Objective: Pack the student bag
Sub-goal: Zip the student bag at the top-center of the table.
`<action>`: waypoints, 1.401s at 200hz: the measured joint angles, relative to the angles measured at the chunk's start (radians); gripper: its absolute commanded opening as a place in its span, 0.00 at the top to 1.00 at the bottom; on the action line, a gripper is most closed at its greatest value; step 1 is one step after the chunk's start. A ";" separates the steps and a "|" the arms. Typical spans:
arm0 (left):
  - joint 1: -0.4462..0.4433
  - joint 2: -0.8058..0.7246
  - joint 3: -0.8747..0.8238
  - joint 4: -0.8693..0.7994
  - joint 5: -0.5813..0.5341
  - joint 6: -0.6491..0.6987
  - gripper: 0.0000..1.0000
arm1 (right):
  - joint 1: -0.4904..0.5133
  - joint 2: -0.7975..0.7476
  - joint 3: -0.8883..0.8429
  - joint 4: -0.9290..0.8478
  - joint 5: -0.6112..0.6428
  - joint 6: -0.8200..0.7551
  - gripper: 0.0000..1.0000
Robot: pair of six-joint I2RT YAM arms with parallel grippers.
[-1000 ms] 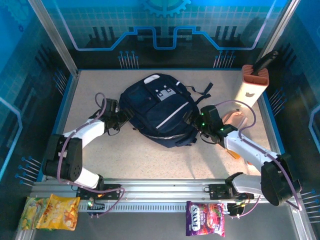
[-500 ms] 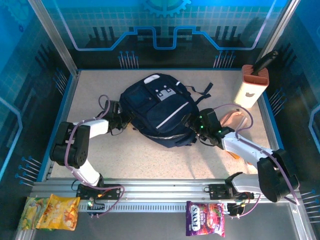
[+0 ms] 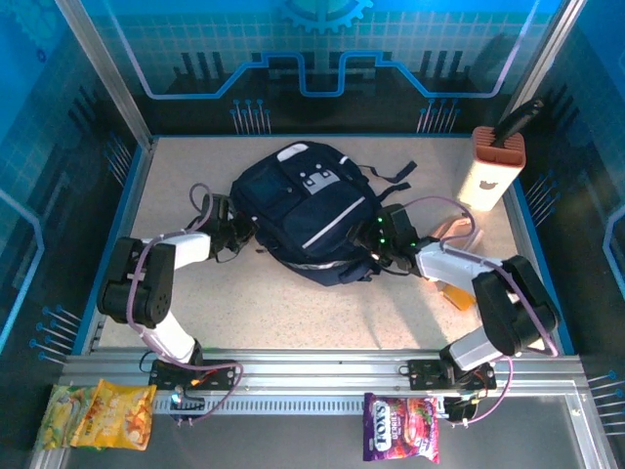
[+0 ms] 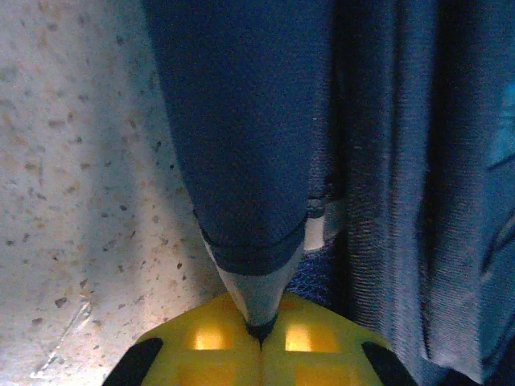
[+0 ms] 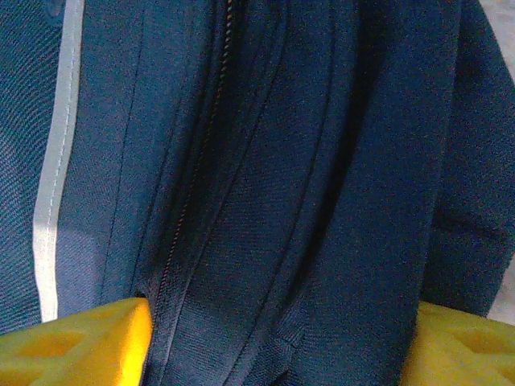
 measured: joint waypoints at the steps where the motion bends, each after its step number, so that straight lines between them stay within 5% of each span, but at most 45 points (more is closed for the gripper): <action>1: 0.000 -0.002 -0.001 0.000 -0.001 0.000 1.00 | 0.000 0.003 0.003 -0.001 0.000 -0.003 0.26; 37: 0.008 -0.088 -0.032 0.000 -0.012 0.000 1.00 | -0.038 0.151 0.171 -0.029 0.002 -0.116 0.31; 72: 0.007 -0.141 -0.045 0.000 0.012 -0.002 1.00 | -0.062 0.215 0.285 -0.066 0.023 -0.239 0.24; 104: -0.007 -0.159 -0.051 0.001 0.028 -0.021 1.00 | -0.060 0.134 0.300 -0.169 0.078 -0.326 0.08; 134: -0.025 -0.161 -0.055 0.008 0.044 -0.053 1.00 | -0.035 -0.042 0.285 -0.285 0.134 -0.360 0.07; 201: -0.073 -0.155 -0.043 0.025 0.063 -0.079 1.00 | 0.332 -0.127 0.283 -0.400 0.251 -0.273 0.19; 280: -0.090 -0.148 -0.019 -0.002 0.092 -0.038 1.00 | 0.575 0.150 0.364 -0.259 0.377 -0.166 0.45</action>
